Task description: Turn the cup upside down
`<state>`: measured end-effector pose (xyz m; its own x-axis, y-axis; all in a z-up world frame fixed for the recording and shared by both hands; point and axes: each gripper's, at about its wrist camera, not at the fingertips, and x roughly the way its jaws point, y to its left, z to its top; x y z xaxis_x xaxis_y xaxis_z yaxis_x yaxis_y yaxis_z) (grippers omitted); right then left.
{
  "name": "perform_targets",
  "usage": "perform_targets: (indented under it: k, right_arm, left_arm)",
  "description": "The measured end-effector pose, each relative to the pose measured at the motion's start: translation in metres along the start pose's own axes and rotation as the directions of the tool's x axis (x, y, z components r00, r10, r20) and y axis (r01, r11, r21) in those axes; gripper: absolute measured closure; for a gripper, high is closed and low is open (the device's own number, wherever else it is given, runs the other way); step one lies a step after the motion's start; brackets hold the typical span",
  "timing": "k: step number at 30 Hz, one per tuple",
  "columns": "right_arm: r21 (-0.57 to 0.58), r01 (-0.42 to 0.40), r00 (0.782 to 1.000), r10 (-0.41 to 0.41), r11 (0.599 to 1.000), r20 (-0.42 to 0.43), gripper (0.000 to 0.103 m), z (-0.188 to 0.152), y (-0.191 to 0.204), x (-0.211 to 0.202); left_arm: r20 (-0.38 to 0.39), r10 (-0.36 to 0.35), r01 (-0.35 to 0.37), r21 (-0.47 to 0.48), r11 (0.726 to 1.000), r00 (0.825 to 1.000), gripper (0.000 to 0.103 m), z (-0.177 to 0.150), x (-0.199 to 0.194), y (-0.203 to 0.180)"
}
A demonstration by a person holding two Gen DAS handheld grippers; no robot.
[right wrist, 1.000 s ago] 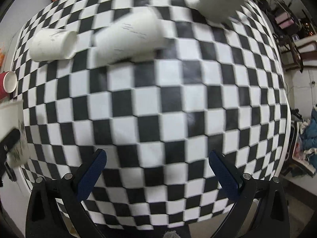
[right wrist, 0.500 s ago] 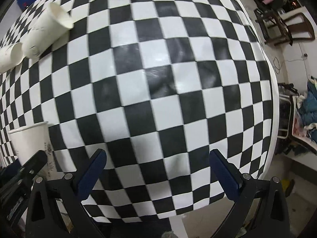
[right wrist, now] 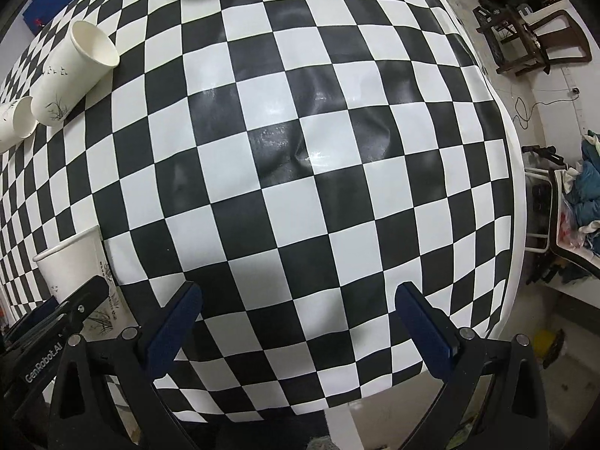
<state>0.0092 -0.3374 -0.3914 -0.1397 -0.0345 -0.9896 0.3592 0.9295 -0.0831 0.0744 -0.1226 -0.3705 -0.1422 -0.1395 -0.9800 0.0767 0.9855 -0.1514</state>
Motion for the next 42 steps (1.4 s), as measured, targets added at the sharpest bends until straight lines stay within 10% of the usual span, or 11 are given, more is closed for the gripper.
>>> perform_targets:
  k: [10,16,19,22,26,31,35,42]
  right_arm:
    - [-0.020,-0.057,0.997,0.058,0.998,0.050,0.000,-0.011,0.004,-0.049]
    - [-0.366,0.084,0.980,-0.010,0.927,0.199,0.000,-0.028,0.051,-0.107]
    - [-0.598,0.275,0.943,-0.090,0.753,0.321,0.000,-0.046,0.099,-0.126]
    - [-0.768,0.453,0.885,-0.129,0.453,0.447,0.000,-0.070,0.150,-0.124]
    - [-0.800,0.595,0.790,-0.126,-0.080,0.600,0.006,-0.113,0.202,-0.090]
    - [-0.484,0.511,0.685,-0.004,-0.711,0.729,0.013,-0.168,0.208,-0.022]
    - [-0.164,0.352,0.644,0.111,-0.922,0.757,0.019,-0.184,0.187,0.016]
    - [0.182,0.161,0.590,0.242,-0.970,0.770,0.036,-0.164,0.164,0.053]
  left_arm:
    - [0.199,0.020,-0.017,-0.017,1.000,0.980,0.003,-0.017,-0.082,0.022]
    - [0.408,0.206,-0.179,-0.105,0.978,0.889,0.000,-0.047,-0.131,0.063]
    - [0.438,0.273,-0.226,-0.158,0.961,0.856,0.000,-0.062,-0.127,0.086]
    - [0.394,0.317,-0.254,-0.205,0.945,0.863,0.000,-0.068,-0.101,0.100]
    - [0.327,0.369,-0.286,-0.275,0.918,0.870,0.000,-0.076,-0.064,0.114]
    - [0.261,0.390,-0.296,-0.335,0.895,0.883,0.000,-0.090,-0.036,0.136]
    - [0.244,0.394,-0.295,-0.360,0.885,0.886,0.000,-0.095,-0.027,0.146]
    - [0.223,0.372,-0.278,-0.362,0.890,0.901,0.000,-0.096,-0.016,0.153]
